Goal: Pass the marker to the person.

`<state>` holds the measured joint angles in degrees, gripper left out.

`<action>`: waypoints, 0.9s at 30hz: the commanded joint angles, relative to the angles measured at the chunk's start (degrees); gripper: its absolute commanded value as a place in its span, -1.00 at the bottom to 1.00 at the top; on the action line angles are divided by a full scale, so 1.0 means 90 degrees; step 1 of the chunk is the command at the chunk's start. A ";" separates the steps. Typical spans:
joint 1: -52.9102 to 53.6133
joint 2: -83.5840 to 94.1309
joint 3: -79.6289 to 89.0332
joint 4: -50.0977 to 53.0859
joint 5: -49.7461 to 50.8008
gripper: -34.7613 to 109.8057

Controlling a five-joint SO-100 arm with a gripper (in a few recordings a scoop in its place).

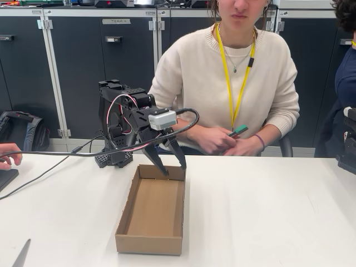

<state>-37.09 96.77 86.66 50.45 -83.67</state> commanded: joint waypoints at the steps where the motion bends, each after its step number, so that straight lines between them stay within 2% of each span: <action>1: 0.0039 0.0127 -0.0762 0.0420 0.0078 -0.20; 6: 0.0068 0.0420 -0.0674 0.0625 0.0166 -0.18; 10: 0.0117 0.0869 -0.0186 0.0322 0.0137 -0.19; 13: -0.0020 0.0840 -0.0625 0.0654 0.0205 -0.19; 27: 0.0205 0.0684 -0.0879 0.0430 0.0215 -0.21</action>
<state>-36.04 100.37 82.35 55.55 -81.65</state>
